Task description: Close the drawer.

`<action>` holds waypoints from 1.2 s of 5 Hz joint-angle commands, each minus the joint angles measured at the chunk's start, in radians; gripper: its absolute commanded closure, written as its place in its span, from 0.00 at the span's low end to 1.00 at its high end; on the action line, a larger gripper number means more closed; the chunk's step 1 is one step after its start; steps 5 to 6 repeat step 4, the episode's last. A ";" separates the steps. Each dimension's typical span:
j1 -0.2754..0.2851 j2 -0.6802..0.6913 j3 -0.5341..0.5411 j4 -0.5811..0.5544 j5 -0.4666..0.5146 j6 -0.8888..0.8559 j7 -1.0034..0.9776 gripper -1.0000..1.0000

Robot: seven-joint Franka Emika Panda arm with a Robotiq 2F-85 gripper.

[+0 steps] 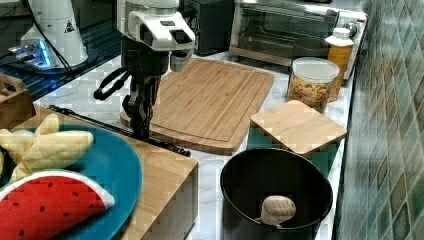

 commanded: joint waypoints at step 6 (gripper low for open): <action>-0.128 -0.004 -0.138 0.246 0.003 0.043 -0.041 1.00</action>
